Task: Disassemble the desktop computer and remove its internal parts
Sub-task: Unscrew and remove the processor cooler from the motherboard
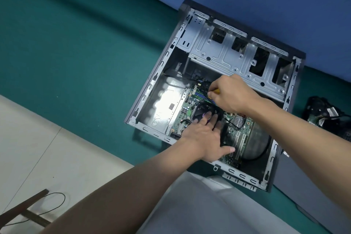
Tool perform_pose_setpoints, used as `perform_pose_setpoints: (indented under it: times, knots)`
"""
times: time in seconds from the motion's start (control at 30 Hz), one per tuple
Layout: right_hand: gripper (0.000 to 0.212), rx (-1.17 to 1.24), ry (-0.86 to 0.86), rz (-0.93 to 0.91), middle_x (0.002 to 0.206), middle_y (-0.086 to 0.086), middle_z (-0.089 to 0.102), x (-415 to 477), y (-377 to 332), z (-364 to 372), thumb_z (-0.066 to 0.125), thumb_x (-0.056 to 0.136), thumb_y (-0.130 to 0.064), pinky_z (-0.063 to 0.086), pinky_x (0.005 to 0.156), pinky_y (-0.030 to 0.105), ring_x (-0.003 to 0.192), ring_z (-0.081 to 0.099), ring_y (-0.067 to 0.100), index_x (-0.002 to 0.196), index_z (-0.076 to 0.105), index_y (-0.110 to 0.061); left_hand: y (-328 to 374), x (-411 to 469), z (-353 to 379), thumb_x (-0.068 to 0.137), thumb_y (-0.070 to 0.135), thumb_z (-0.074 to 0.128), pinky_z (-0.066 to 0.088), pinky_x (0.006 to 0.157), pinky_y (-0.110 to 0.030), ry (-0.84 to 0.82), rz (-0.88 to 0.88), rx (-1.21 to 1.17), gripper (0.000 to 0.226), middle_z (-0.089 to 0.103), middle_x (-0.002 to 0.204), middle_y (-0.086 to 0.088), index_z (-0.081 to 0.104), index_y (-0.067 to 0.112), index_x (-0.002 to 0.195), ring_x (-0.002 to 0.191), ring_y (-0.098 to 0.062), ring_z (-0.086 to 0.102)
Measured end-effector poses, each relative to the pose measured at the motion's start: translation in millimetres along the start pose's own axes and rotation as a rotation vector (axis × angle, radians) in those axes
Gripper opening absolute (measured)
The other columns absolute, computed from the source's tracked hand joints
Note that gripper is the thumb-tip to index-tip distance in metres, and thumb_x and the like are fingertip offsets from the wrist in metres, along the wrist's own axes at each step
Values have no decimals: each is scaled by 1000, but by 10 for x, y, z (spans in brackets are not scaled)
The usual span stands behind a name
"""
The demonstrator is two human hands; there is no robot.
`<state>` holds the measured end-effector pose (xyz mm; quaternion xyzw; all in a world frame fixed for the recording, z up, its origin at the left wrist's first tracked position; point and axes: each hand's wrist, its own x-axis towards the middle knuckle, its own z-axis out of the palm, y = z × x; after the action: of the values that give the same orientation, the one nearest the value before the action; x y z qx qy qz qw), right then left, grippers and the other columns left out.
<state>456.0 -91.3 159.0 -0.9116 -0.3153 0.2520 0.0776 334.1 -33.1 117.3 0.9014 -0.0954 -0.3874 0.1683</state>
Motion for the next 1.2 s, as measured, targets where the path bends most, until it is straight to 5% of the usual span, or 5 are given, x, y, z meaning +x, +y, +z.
perform_pose_setpoints:
  times: [0.23,0.57,0.9,1.07,1.2]
  knots:
    - [43,-108,-88,14,54,8,48,103,-122,-37,51,95,-27,34,45,26,49,48,24,59,50,-5,103,-58,-19,92,72,7,-2,117,-58,10,-67,9,86,-7,162,-10,6,15,156,148,-32,-14]
    - [37,-303,-326,-18,59,4,45,243,-419,-213,47,95,-15,30,45,25,51,41,16,60,43,-10,100,-108,7,82,82,-5,-1,118,-58,-54,-142,19,94,-18,159,-14,6,26,156,137,-54,-24]
    - [33,-696,-284,-450,54,2,36,174,-411,-248,43,95,-11,20,38,22,44,35,13,63,34,-10,95,-79,13,81,82,-5,0,118,-58,-52,-145,39,94,-15,160,-12,8,26,156,136,-55,-24]
    - [30,-234,-278,-30,55,7,55,186,-382,-197,59,91,-18,36,40,21,44,49,16,64,58,-4,96,-95,29,83,81,-1,15,115,-57,-3,-131,35,92,-10,161,-12,11,26,156,138,-56,-18]
    - [17,347,-461,573,75,13,58,251,-372,-150,41,98,-10,21,32,15,31,26,7,88,52,-1,100,-109,77,88,77,5,4,118,-57,103,-89,37,88,-10,161,-13,8,21,156,143,-44,-19]
